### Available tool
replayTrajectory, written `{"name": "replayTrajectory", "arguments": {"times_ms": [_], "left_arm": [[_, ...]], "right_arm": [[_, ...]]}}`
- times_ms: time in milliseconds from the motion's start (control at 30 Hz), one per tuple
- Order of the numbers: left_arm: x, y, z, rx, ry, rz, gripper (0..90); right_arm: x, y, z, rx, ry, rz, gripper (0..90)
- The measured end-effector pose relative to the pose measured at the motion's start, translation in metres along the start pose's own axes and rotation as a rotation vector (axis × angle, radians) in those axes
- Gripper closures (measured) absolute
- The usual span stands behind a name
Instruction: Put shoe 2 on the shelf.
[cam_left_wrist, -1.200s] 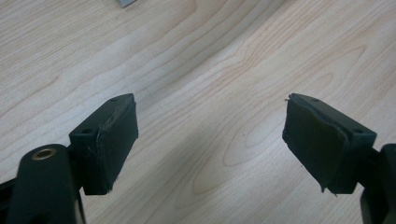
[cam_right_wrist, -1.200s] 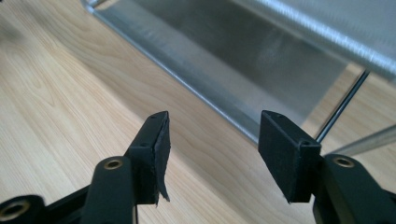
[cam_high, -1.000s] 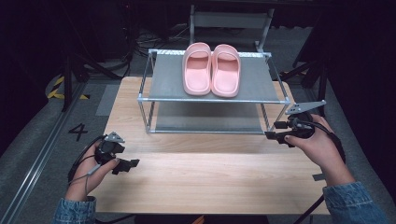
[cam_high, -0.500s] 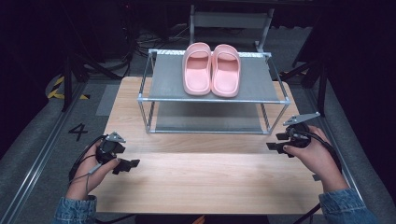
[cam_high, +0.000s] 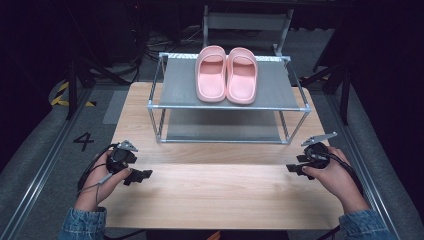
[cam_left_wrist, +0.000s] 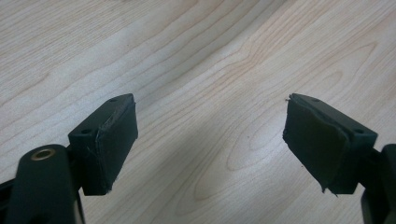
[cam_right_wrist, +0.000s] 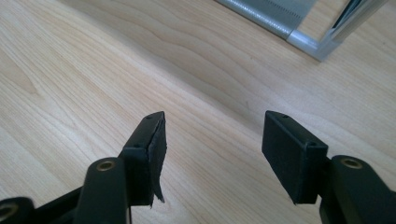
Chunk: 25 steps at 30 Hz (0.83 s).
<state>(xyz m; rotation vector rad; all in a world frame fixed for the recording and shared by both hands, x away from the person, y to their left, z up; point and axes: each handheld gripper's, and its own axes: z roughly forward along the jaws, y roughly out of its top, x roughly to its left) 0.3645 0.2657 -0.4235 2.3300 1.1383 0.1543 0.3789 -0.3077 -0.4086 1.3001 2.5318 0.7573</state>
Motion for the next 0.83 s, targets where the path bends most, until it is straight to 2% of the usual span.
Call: {"name": "replayTrajectory", "arguments": {"times_ms": [167, 433, 567, 667, 833], "left_arm": [[0.001, 0.001, 0.002, 0.006, 0.003, 0.007, 18.3], [0.001, 0.002, 0.004, 0.015, 0.001, 0.012, 18.3], [0.001, 0.002, 0.004, 0.017, 0.002, 0.015, 18.3], [0.001, 0.002, 0.005, 0.018, 0.002, 0.016, 18.3], [0.001, 0.002, 0.005, 0.017, 0.002, 0.017, 18.3]], "right_arm": [[0.000, -0.009, 0.007, 0.006, 0.000, 0.012, 39.4], [0.000, -0.019, 0.018, 0.010, -0.016, 0.002, 36.6], [0.001, -0.022, 0.021, 0.011, -0.027, -0.013, 35.9], [0.001, -0.024, 0.023, -0.003, -0.018, -0.002, 35.2], [0.002, -0.025, 0.024, -0.007, -0.018, -0.009, 34.9]]}}
